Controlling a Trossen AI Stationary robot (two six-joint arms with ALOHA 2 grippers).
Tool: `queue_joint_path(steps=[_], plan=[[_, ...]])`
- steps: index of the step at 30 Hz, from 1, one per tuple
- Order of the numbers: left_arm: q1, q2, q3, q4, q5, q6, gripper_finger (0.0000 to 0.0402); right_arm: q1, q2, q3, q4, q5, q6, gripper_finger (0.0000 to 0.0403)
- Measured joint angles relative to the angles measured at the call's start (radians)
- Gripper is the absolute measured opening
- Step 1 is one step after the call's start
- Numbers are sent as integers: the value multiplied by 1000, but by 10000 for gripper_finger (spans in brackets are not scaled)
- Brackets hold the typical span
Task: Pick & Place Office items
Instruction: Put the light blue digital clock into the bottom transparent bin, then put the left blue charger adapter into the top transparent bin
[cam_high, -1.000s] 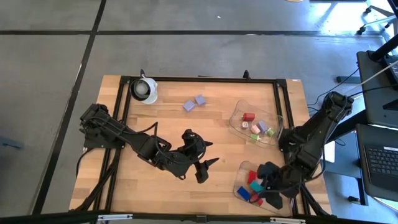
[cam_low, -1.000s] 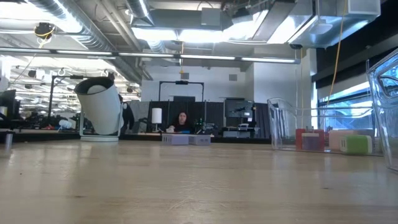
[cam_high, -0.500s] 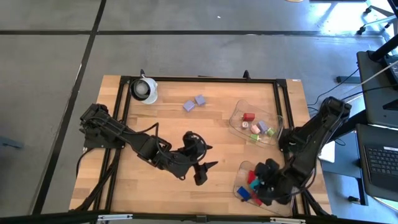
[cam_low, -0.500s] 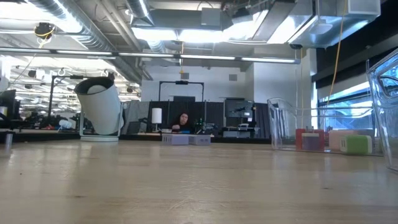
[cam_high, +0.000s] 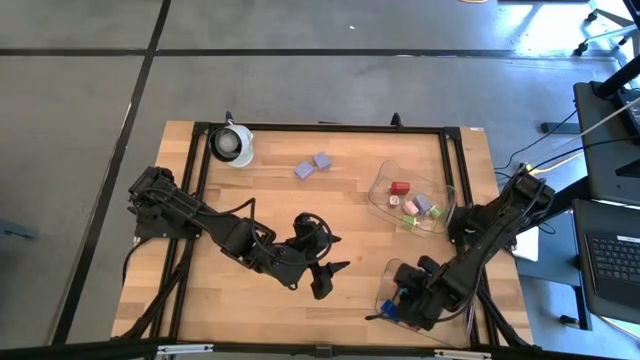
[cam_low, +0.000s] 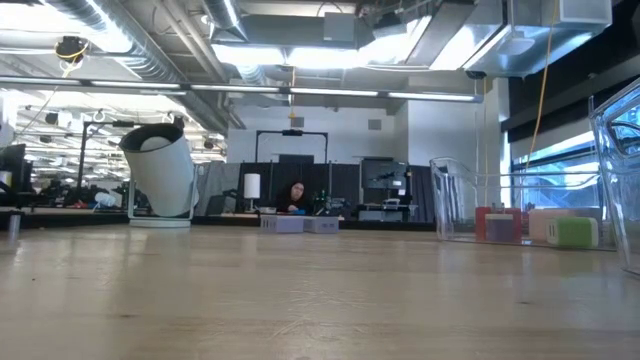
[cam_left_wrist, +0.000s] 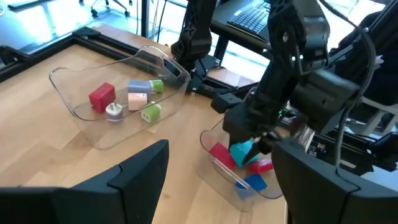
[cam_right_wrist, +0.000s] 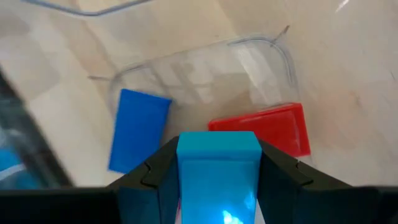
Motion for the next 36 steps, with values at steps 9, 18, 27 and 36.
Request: queue_joint_path(steps=[9,18,27,36], plan=[[0,0,0,0,0,-30,281,-45,38,0,0,-23,6,162],[0,0,0,0,0,-43,281,-66,38,0,2,-52,27,227],[22,0,0,0,-56,-40,281,-89,32,25,0,-138,39,313],[132,0,0,-211,-49,-63,281,-128,-121,155,-163,-37,-63,315]])
